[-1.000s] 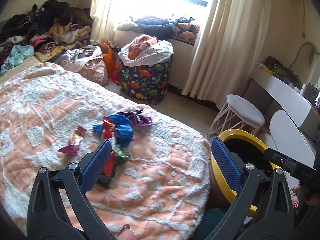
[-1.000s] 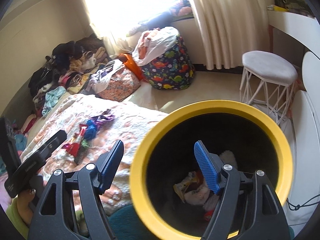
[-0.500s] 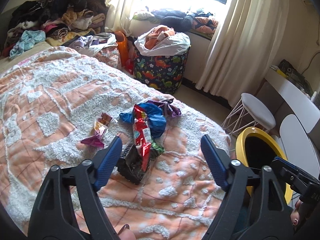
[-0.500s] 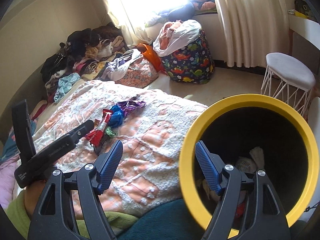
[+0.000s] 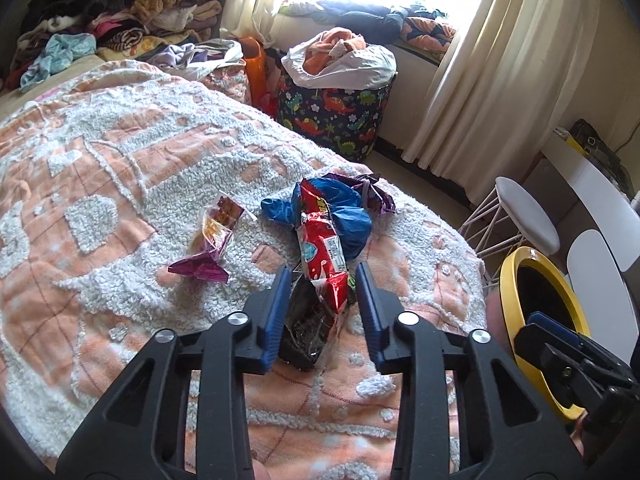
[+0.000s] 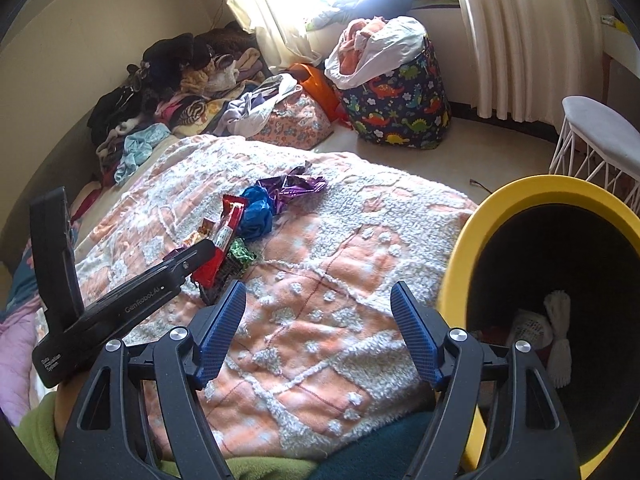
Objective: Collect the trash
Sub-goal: 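Grasp the red chip bag with the left tool while the right tool grasps the green packet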
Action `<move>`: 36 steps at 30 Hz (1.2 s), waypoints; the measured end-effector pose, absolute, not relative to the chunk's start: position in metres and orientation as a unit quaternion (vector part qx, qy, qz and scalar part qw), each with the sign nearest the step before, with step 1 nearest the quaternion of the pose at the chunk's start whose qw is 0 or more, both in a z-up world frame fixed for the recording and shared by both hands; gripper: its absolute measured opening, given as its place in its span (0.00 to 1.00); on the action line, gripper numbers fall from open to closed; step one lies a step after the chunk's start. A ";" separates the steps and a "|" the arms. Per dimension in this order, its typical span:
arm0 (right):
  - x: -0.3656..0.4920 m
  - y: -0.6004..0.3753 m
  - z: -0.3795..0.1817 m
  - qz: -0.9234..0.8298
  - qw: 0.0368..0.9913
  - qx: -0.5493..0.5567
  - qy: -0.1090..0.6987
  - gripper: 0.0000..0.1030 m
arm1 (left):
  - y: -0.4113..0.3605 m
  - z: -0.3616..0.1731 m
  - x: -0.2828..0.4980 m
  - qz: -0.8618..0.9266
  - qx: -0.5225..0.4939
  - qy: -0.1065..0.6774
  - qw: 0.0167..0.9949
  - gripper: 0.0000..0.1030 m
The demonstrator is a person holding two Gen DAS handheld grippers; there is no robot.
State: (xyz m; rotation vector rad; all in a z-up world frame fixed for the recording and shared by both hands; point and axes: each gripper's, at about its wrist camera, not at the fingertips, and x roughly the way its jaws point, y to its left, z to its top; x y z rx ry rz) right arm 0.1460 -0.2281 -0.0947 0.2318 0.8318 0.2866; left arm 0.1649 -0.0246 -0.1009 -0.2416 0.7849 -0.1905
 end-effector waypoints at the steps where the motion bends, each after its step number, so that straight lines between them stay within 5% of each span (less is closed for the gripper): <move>1: 0.150 -0.226 -0.097 0.140 0.897 0.112 0.405 0.70 | -0.023 -0.102 0.166 -0.095 -0.120 0.383 0.911 0.19; 11: 0.183 -0.195 -0.114 0.178 0.875 0.116 0.435 0.59 | -0.011 -0.103 0.165 -0.116 -0.143 0.381 0.906 0.06; 27: 0.231 -0.143 -0.137 0.230 0.842 0.130 0.470 0.52 | 0.018 -0.076 0.158 -0.127 -0.179 0.336 0.916 0.03; 31: 0.235 -0.139 -0.137 0.251 0.833 0.142 0.473 0.28 | 0.024 -0.073 0.158 -0.124 -0.183 0.332 0.917 0.03; 36: 0.220 -0.147 -0.127 0.261 0.836 0.159 0.456 0.21 | 0.025 -0.071 0.157 -0.124 -0.183 0.329 0.918 0.03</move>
